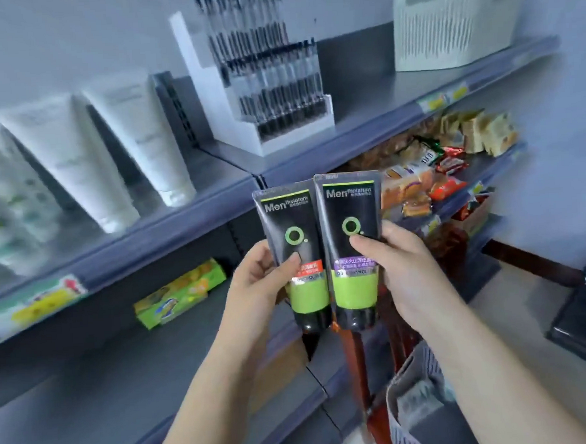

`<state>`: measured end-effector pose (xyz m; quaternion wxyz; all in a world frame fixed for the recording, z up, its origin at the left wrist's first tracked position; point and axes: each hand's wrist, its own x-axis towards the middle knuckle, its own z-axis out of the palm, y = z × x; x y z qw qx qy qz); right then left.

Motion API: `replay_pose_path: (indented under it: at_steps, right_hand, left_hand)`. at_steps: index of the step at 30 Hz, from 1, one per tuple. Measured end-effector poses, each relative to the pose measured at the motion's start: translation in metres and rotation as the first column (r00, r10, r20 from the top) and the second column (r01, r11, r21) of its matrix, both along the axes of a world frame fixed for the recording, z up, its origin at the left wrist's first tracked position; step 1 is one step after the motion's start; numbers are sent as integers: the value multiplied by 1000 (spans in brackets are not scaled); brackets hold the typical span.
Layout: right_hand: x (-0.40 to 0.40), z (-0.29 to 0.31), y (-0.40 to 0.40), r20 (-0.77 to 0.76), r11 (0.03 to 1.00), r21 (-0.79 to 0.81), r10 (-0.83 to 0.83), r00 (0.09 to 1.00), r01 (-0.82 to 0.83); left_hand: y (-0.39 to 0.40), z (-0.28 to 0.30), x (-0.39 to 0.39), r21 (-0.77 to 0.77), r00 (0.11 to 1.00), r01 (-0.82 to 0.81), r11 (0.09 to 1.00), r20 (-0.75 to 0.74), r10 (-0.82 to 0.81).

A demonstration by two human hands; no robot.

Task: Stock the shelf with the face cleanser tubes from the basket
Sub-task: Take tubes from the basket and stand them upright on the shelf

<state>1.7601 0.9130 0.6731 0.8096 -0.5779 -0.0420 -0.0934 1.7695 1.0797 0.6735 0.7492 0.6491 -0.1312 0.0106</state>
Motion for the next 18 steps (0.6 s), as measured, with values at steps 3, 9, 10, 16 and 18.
replay_pose_path:
  at_steps: [3,9,10,16,18]
  right_hand:
    - [-2,27,51,36,995,11,94,995,-94]
    - [-12,66,157,119,960,-7,278,953,-279]
    - [-14,70,174,130,953,-16,301,945,-301]
    - [-29,84,271,170,906,-57,424,890,-420]
    - [-33,89,298,182,890,-75,455,872,-449]
  left_hand:
    - [53,27,-22,-14,992,-109,994,61,110]
    - [161,59,-60,-39,937,-332,942,105,334]
    - [177,63,-67,-44,925,-356,933,122,359]
    - [267,82,-102,-44,848,-490,870,207,488]
    - [293,84,-112,-52,823,-522,851,231,519]
